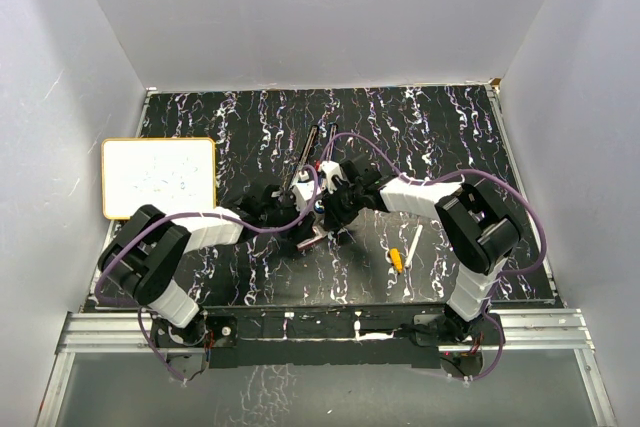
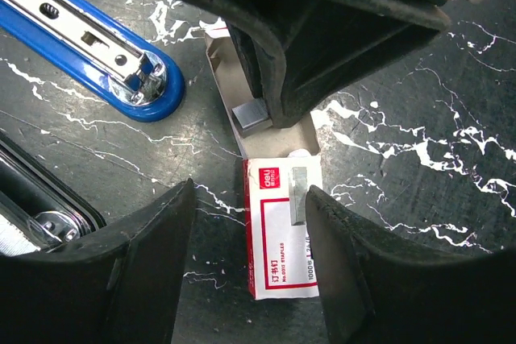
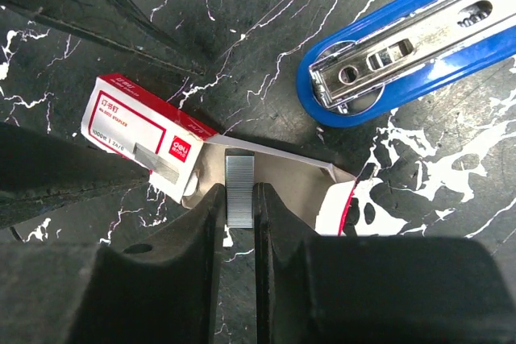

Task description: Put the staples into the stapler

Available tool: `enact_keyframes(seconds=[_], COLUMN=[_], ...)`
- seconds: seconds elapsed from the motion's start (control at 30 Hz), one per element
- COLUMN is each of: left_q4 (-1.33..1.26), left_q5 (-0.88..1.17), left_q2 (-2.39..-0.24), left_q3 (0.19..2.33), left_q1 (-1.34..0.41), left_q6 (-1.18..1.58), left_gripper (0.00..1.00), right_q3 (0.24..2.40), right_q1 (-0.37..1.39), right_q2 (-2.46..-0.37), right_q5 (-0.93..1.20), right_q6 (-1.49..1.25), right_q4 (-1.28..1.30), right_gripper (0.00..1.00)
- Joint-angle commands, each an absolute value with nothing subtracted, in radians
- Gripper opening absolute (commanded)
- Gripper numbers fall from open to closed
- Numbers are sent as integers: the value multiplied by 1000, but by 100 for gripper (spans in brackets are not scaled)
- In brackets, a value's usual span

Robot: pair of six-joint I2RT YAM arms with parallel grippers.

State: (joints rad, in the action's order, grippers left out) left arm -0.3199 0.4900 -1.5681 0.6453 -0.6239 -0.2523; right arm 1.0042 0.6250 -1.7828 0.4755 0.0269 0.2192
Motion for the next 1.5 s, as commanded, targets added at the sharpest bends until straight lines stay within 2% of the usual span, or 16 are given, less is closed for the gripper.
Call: enact_keyframes(seconds=[0.0,0.2,0.5,0.7,0.93,1.17,1.47], left_q4=[-354,-363,-287,-128,103,140,88], left_q5=[485,518,643,804,972,931,855], left_q2=[-1572,-1573,-1490,-1415,-1317,-1280,-1292], left_q3=[648,636,661,720,782,835,852], left_q1=[-623,-623,-587,-531,-367,-287,-253], left_q6=[-255,-256,-305,-368,-433,-394,-331], left_gripper=[56,56,65,68,68,69,69], right_q3=[1032,1039,1036,1009,1026,1106,1133], right_q1=[614,588,562,557,550,559,601], right_q2=[-1766,-1760,-1668,-1588,-1585,-1687,-1724], right_q5=[515,547,622,676,691,713,682], right_q6=[15,4,129,373,759,998,1014], right_q4=[178,178,199,201,312,488,494], right_gripper=[9,9,9,9,9,11,12])
